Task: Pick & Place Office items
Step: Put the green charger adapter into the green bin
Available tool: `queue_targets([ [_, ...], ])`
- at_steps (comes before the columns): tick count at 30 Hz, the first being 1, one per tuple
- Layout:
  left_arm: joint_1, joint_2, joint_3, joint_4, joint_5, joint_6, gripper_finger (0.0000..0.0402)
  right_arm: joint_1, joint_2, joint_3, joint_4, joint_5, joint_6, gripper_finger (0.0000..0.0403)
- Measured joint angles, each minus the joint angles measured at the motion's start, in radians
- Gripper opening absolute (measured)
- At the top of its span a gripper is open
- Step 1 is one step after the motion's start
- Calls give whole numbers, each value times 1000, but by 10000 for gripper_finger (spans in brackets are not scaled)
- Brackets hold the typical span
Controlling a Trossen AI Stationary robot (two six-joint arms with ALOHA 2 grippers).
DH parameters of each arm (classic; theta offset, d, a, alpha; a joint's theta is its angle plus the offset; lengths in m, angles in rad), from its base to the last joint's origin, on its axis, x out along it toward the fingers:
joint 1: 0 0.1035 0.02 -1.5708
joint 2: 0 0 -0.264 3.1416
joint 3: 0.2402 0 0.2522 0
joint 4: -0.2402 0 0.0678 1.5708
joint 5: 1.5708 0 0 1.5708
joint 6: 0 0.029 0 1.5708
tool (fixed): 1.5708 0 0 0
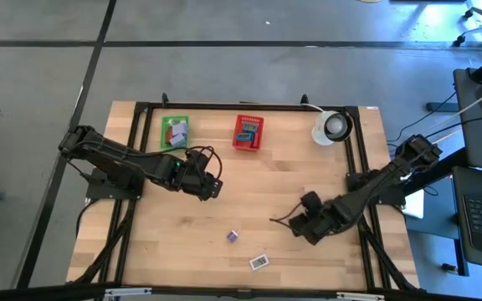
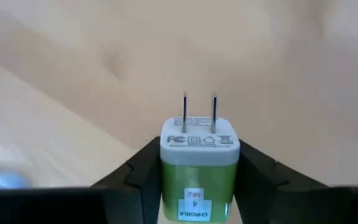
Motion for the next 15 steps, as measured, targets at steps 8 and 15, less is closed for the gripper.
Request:
queue_targets([
  [8, 0, 0, 0, 0, -71, 35, 147, -213, 0, 251, -9, 286, -540, 155],
  [15, 0, 0, 0, 0, -79, 93, 147, -369, -2, 512, -1, 314, -1030, 155],
])
